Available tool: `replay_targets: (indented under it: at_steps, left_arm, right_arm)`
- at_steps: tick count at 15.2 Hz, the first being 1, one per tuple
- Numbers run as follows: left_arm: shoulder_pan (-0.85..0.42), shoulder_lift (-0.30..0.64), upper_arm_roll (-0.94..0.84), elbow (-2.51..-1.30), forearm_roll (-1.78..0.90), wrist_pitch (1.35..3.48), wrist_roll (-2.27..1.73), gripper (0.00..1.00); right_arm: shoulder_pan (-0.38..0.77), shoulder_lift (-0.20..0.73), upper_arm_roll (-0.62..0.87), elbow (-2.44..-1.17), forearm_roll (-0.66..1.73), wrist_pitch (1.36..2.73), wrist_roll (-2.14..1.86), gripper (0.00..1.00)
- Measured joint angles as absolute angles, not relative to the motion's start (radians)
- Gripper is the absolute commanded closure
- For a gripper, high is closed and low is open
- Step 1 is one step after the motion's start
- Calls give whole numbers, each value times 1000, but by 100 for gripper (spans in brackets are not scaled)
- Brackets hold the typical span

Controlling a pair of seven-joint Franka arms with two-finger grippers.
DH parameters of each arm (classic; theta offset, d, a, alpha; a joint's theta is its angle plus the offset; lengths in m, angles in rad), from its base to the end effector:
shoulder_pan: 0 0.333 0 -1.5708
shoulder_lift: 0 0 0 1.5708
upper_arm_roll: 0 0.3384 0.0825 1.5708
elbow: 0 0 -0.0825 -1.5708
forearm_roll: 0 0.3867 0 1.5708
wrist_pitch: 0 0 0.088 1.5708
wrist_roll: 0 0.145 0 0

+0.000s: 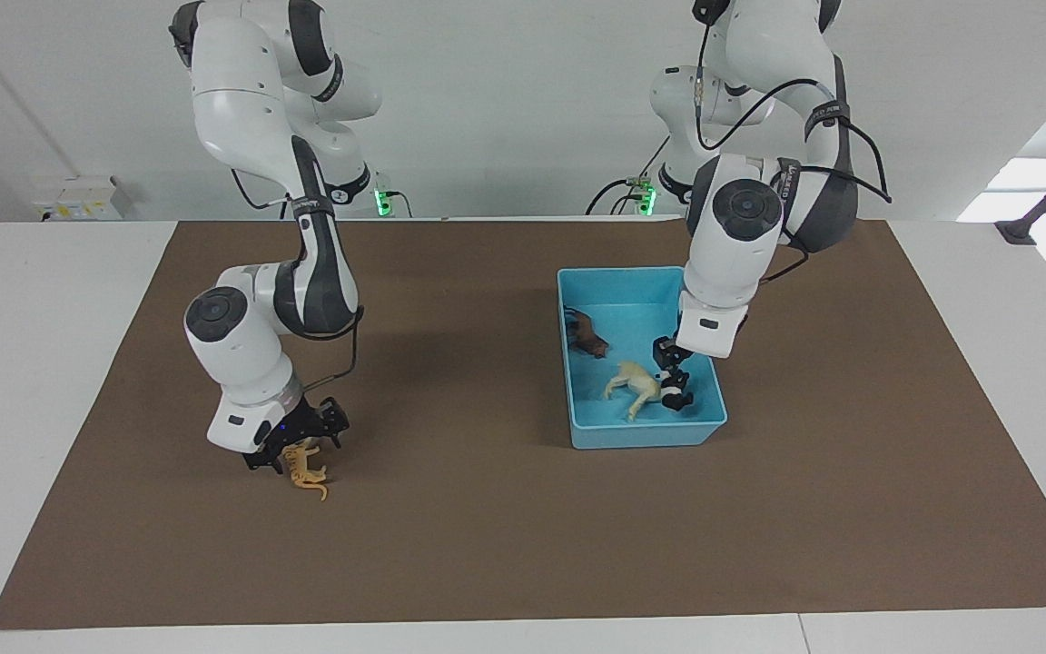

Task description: Put all toys into storage box

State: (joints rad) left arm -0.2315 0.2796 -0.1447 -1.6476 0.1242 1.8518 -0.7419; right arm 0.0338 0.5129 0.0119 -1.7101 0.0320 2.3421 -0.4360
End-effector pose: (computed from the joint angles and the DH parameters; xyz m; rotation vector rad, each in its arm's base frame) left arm 0.6038 -0.2153 0.4286 -2.9956 -0.5004 0.0298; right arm 0.6992 0.0326 0.2848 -3.0474 -0.7117 -0.1921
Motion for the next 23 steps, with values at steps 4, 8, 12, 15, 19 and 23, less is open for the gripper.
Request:
replay_targets:
  at_steps: [4, 8, 12, 15, 19, 23]
  left_arm:
    - [-158, 177, -123, -1641, 108, 1790, -634, 0]
    - [-64, 115, -112, -1588, 69, 1596, -373, 0]
    - [-61, 58, -120, -1626, 65, 1500, -279, 0]
    - [-45, 25, -119, -1656, 46, 1511, -242, 0]
    - [37, 1, -110, -1692, -33, 1514, -153, 0]
    - [13, -44, -106, -1761, -38, 1536, -127, 0]
  right_arm:
    - [28, 513, 12, -1722, 32, 2373, -443, 39]
    - [18, 522, 13, -1756, 33, 2435, -443, 100]
    - [28, 519, 21, -1750, 33, 2421, -437, 100]
    - [103, 517, 28, -1649, 33, 2268, -299, 100]
    - [369, 529, 34, -1372, 33, 2031, 163, 100]
    - [592, 608, 41, -1185, 61, 2089, 445, 100]
